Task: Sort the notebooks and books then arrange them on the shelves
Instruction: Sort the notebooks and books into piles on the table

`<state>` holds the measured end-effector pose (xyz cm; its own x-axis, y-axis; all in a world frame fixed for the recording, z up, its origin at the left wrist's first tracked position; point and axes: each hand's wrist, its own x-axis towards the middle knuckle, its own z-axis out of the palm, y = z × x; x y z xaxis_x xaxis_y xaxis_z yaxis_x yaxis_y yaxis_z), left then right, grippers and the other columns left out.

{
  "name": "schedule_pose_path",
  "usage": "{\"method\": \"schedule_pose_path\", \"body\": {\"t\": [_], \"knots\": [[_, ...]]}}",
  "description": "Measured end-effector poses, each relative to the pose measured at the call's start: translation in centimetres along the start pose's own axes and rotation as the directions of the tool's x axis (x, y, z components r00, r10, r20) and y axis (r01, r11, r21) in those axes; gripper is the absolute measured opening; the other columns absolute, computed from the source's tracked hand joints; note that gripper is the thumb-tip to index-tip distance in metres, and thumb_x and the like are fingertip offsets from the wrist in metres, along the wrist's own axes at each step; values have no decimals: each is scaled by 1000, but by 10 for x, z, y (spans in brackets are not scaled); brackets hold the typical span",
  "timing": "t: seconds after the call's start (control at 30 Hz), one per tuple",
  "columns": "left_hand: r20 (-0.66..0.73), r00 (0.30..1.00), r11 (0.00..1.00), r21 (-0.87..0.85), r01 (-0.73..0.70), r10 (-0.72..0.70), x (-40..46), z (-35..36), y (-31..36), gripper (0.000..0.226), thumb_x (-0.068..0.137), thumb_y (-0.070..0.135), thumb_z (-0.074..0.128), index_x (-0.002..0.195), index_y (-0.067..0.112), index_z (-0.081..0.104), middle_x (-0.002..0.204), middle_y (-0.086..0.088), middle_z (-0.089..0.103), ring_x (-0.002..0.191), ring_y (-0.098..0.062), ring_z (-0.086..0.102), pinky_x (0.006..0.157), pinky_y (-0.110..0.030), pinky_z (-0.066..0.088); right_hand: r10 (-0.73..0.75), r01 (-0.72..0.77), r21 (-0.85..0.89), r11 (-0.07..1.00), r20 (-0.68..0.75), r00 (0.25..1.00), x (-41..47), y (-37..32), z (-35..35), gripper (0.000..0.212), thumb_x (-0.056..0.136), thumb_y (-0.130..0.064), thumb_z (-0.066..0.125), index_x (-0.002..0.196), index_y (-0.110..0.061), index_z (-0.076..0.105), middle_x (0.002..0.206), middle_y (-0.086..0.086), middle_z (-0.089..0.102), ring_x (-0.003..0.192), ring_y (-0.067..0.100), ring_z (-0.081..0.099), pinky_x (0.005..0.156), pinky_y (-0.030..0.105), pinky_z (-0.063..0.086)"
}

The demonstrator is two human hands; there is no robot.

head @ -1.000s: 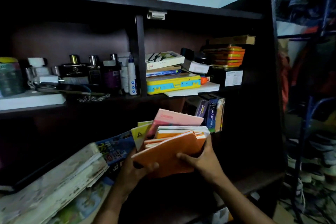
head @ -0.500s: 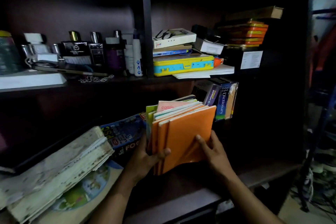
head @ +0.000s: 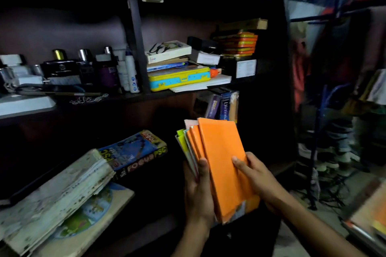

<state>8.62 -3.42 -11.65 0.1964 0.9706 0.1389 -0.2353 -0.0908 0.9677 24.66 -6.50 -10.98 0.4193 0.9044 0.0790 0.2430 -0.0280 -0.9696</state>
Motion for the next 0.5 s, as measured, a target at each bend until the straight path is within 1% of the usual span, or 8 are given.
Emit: {"method": "schedule_pose_path", "body": {"t": [0.1,0.17,0.23,0.27,0.3,0.33,0.4,0.5], "knots": [[103,984,969,-187,163,-146,-48,39,8,89,69,94,47,143,45,45,132,6,66,111,-17,69,97,-48,55,22,-26,-62,998,-70,997,-54,-6,-60,36,88,-58,62,107,-28,60,102,-8,70,88,6,68,72,26,49],[190,953,933,-229,278,-237,-81,63,19,83,81,85,43,139,27,56,118,-3,74,100,-20,74,81,-40,61,48,-61,-117,991,-110,993,-88,-7,-96,42,85,-63,62,106,-26,60,98,-6,70,84,7,69,69,28,51],[265,908,896,-222,384,-324,-119,93,27,72,89,69,39,133,16,60,109,-9,76,87,-19,76,64,-32,62,75,-105,-150,983,-192,979,-126,-3,-134,59,78,-74,65,105,-22,62,96,-2,72,86,14,71,75,38,57],[290,892,885,-214,414,-347,-137,107,33,69,89,66,41,134,17,58,111,-10,75,87,-20,76,66,-35,63,97,-134,-140,981,-244,965,-145,-2,-153,61,77,-74,67,105,-20,62,95,-1,72,85,16,72,76,41,59],[308,883,880,-210,427,-355,-151,122,40,71,85,69,47,136,20,56,115,-9,74,92,-22,75,75,-41,63,113,-154,-124,980,-287,951,-162,-3,-171,57,80,-69,69,107,-19,63,94,-1,73,83,16,73,73,38,60],[316,871,872,-197,449,-377,-160,133,44,77,79,76,56,136,25,54,117,-7,73,98,-24,74,84,-47,61,119,-167,-131,977,-313,942,-175,-7,-185,49,85,-62,68,108,-19,63,94,-2,73,79,13,73,68,32,58],[369,832,852,-164,498,-415,-176,156,53,83,66,81,66,131,30,59,115,-3,75,101,-26,74,91,-53,57,109,-195,-191,962,-385,917,-200,-17,-220,40,89,-56,65,107,-20,63,94,-4,72,74,8,71,62,25,52],[495,754,823,-126,555,-433,-193,192,65,58,78,64,65,119,23,67,105,-7,77,93,-30,75,89,-52,57,70,-162,-151,975,-482,873,-234,-30,-274,37,86,-53,69,103,-21,65,89,-2,74,71,10,71,59,25,51]]}}
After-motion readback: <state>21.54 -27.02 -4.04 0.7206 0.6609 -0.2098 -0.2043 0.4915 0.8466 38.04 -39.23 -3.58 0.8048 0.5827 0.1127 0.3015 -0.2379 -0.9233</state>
